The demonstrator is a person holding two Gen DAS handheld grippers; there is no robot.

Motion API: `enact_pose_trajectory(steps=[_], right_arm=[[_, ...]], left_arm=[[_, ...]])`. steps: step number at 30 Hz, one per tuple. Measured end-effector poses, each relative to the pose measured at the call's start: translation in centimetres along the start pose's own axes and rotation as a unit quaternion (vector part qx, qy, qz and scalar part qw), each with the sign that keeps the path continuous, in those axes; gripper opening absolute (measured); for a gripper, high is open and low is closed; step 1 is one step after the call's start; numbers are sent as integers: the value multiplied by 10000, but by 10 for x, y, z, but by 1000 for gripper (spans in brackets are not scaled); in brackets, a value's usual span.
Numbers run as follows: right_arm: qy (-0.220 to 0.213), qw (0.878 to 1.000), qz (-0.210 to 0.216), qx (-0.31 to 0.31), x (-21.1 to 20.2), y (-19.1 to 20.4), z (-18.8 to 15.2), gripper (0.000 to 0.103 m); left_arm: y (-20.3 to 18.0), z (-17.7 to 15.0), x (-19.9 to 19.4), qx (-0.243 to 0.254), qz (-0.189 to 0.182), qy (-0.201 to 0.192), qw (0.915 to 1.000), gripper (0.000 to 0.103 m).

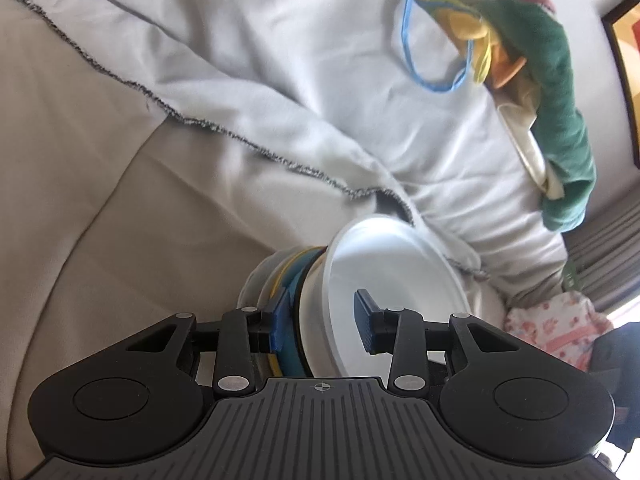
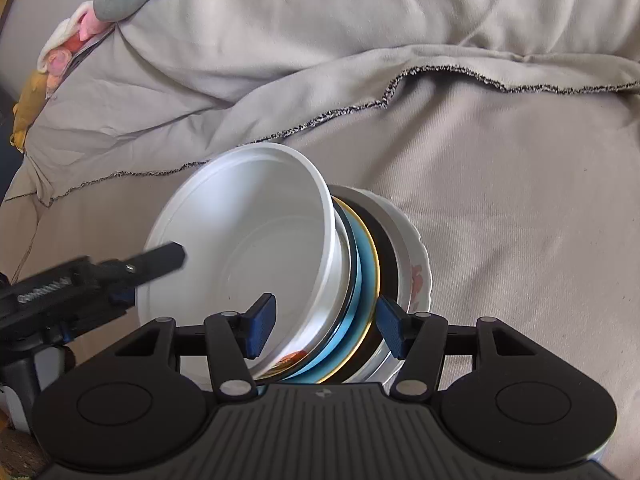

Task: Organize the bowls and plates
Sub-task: 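Lower the bowl stack onto the floral plate with both tools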

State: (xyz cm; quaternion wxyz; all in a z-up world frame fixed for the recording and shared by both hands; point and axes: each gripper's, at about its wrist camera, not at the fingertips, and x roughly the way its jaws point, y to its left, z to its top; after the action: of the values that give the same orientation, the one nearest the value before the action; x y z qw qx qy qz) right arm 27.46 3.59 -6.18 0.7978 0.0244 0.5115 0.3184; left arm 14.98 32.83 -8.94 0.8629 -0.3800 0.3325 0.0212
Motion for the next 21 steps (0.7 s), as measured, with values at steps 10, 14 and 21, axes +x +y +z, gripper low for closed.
enact_pose_trajectory(steps=[10, 14, 21], right_arm=[[-263, 9995, -57, 187, -10, -12, 0, 56], [-346, 9993, -69, -153, -17, 5, -6, 56], [-298, 9991, 35, -301, -15, 10, -10, 56]], left_arm=[[-10, -5, 7, 251, -182, 143, 9994, 41], [5, 1, 0, -145, -317, -30, 9994, 33], [2, 2, -5, -83, -377, -177, 9991, 32]])
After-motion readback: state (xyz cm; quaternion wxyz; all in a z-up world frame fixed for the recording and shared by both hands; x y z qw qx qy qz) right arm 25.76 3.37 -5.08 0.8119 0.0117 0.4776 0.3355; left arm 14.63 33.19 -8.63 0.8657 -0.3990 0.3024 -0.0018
